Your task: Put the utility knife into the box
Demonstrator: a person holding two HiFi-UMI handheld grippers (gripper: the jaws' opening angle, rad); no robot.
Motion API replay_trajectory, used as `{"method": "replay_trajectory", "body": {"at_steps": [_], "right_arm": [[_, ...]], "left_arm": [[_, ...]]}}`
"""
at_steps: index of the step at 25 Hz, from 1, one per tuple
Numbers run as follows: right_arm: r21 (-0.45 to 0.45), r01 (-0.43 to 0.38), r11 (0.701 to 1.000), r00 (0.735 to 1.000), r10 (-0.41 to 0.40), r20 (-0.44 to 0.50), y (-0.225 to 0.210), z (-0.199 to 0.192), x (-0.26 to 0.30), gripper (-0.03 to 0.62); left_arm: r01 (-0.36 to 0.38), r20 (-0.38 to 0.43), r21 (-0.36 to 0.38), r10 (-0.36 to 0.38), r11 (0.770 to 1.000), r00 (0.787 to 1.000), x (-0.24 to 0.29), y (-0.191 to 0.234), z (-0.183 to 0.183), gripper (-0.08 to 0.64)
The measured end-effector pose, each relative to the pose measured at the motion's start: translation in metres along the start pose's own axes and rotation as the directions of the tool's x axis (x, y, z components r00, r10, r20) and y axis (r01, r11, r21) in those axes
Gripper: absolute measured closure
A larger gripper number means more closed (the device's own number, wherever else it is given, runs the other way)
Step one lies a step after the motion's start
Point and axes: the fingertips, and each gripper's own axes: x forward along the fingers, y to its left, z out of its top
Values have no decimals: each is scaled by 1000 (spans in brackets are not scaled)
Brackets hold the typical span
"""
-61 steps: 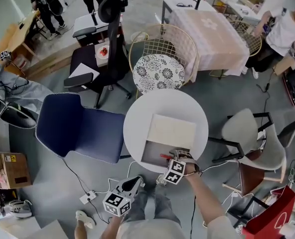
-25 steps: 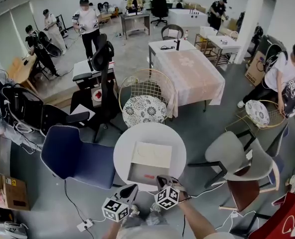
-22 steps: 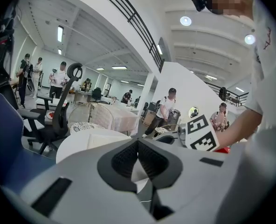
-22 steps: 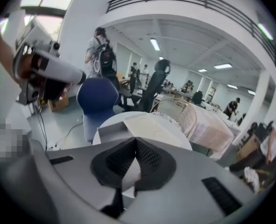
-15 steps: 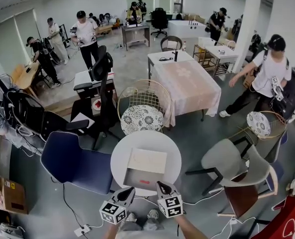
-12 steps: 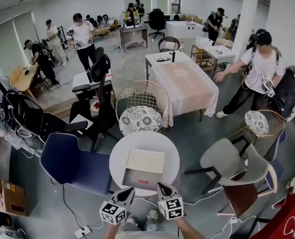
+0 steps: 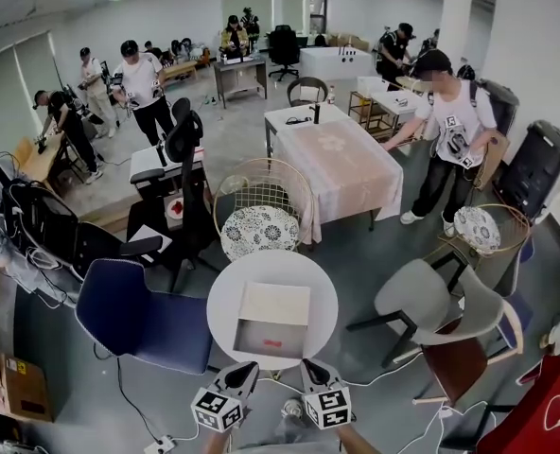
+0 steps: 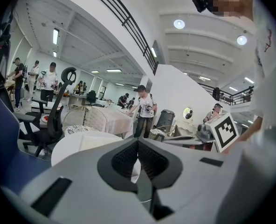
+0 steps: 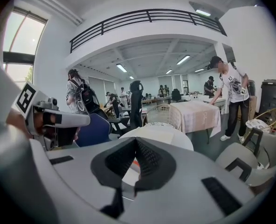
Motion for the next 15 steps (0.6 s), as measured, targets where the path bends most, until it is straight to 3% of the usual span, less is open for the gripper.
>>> {"method": "replay_trajectory", "body": {"at_steps": [8,15], "right_arm": [[-28,42,999,999,-42,4,58,-8,-25,575],[-50,75,996,997,-73,35,106,-20,-61,576]], "left_arm": [[18,10,-8,-18,1000,1000,-63,4,-15,548],[57,17,-1,-57,998,998,-112,-17,-36,548]]}}
